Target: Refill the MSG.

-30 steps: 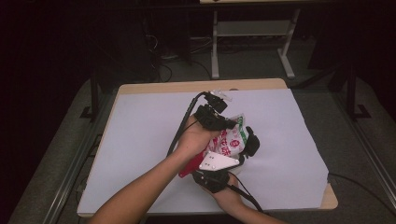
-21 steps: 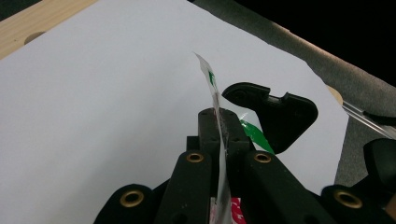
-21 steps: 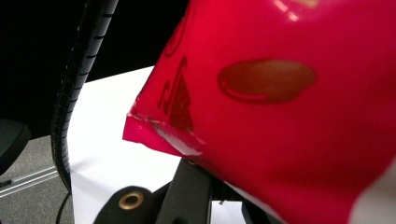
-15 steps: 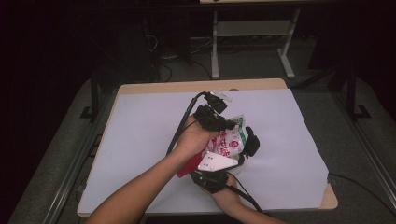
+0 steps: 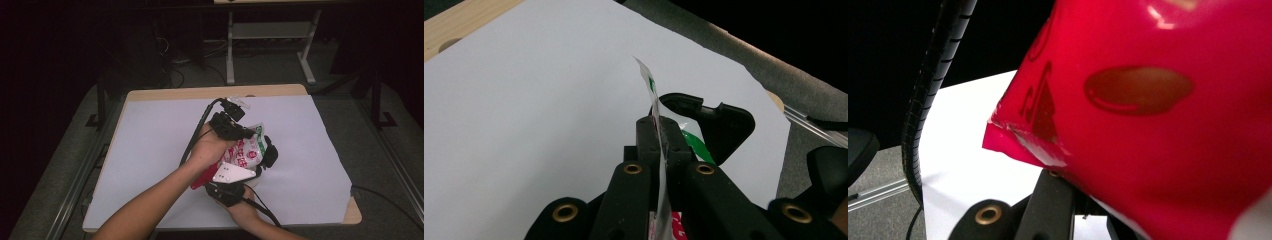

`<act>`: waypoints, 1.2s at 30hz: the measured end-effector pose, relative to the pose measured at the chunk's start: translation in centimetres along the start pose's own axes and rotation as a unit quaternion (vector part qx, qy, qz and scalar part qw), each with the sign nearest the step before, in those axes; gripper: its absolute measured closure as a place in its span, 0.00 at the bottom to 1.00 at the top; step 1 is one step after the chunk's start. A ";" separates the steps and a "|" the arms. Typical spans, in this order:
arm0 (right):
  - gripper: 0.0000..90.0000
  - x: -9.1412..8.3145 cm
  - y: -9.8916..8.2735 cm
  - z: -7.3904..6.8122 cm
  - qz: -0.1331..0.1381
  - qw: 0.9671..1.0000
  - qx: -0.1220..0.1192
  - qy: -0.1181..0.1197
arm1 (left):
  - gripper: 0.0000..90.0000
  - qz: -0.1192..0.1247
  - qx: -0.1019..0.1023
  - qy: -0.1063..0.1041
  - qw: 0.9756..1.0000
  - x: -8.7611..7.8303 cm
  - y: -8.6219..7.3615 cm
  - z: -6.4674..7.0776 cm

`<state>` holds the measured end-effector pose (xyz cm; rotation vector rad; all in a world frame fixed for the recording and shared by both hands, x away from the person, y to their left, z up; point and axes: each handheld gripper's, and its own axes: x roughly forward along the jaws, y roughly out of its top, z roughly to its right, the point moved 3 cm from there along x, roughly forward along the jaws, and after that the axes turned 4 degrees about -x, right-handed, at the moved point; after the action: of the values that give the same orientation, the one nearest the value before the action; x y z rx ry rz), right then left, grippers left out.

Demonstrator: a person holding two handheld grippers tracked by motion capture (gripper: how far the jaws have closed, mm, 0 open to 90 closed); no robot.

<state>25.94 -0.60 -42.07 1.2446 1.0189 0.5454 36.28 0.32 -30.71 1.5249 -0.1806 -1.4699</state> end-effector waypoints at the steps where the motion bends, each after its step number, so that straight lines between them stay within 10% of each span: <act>1: 1.00 0.0 0.0 0.0 0.001 1.000 0.001 0.000 | 1.00 0.000 0.001 0.000 1.000 0.0 0.1 0.1; 36: 1.00 -0.2 0.2 0.1 0.005 1.000 0.005 0.000 | 1.00 0.001 0.004 -0.001 1.000 0.2 0.3 0.2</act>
<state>26.03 -0.74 -41.81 1.2590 1.0167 0.5490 36.34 -0.08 -30.57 1.5295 -0.1888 -1.4704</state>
